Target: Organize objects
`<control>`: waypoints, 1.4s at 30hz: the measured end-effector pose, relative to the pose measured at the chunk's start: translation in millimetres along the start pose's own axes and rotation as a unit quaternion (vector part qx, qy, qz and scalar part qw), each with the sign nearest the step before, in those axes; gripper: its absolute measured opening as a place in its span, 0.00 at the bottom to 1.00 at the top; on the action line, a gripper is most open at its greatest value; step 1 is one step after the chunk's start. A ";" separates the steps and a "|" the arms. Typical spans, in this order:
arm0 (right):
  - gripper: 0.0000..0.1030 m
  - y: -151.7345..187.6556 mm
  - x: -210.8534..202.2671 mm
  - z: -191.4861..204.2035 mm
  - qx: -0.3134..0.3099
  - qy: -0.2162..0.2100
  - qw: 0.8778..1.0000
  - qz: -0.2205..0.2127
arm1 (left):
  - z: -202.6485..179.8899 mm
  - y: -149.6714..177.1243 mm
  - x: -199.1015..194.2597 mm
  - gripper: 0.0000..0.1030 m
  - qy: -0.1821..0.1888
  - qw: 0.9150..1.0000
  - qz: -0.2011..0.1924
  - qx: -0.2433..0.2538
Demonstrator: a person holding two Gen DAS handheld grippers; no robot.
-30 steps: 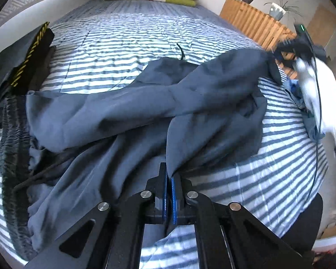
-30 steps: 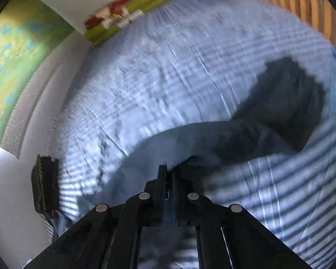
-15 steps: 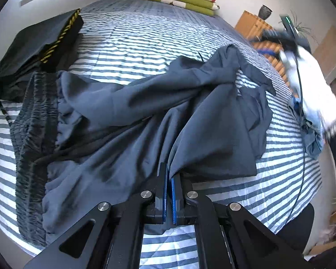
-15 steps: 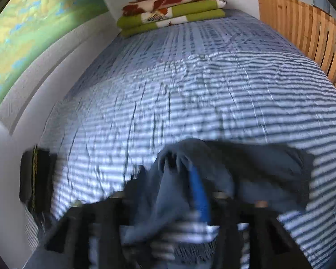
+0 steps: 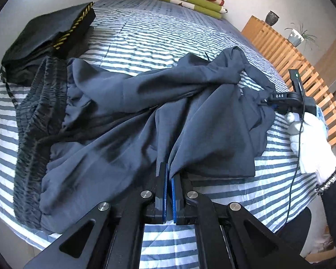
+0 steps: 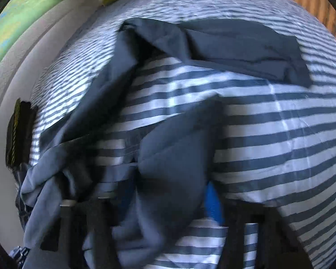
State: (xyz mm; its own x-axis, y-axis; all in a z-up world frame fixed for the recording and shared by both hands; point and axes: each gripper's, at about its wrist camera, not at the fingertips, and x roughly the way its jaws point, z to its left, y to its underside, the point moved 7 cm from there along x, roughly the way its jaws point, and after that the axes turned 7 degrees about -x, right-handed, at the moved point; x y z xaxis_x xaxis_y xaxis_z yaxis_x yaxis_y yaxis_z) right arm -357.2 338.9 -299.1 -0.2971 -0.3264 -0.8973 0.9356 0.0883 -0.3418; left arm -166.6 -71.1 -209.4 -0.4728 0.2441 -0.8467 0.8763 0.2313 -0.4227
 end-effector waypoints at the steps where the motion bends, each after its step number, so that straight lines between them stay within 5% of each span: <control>1: 0.04 3.4 -2.9 3.0 0.001 -0.006 1.000 0.007 | -0.8 0.4 -3.3 0.02 0.000 1.000 -0.002 0.000; 8: 0.03 36.2 -120.9 -22.1 0.019 0.007 0.996 -0.087 | -32.0 14.7 -35.5 0.02 0.014 0.998 -0.019 0.050; 14: 0.03 82.3 -249.8 -83.6 0.058 0.098 0.978 -0.177 | -93.1 40.3 -20.8 0.03 0.060 0.993 0.013 0.102; 18: 0.03 109.5 -311.5 -154.1 0.109 0.195 0.953 -0.204 | -128.8 67.5 -3.7 0.37 0.104 0.982 0.079 0.133; 22: 0.09 119.8 -306.8 -204.8 0.136 0.201 0.954 -0.175 | -125.9 66.8 -6.7 0.38 0.085 0.985 0.067 0.134; 26: 0.25 123.5 -281.7 -248.7 0.159 0.217 0.954 -0.135 | -102.8 52.6 -14.1 0.38 0.055 0.990 0.055 0.115; 31: 0.39 151.4 -304.6 -277.4 0.211 0.175 0.946 -0.175 | -70.0 33.1 -16.3 0.38 0.022 0.994 0.043 0.095; 35: 0.42 186.9 -317.1 -303.6 0.241 0.165 0.938 -0.188 | -49.7 21.6 -11.7 0.38 0.008 0.996 0.042 0.078; 42: 0.42 216.4 -261.4 -305.4 0.280 0.094 0.942 -0.158 | -62.5 14.1 -2.7 0.38 -0.005 0.996 0.034 0.087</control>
State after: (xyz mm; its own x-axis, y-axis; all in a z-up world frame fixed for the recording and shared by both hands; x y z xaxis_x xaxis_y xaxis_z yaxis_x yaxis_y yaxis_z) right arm -135.4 730.8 -223.7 -0.5577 -0.0760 -0.8265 0.7330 -0.5123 -0.4475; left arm -158.7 -9.7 -192.9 -0.4121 0.2445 -0.8777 0.9092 0.0482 -0.4135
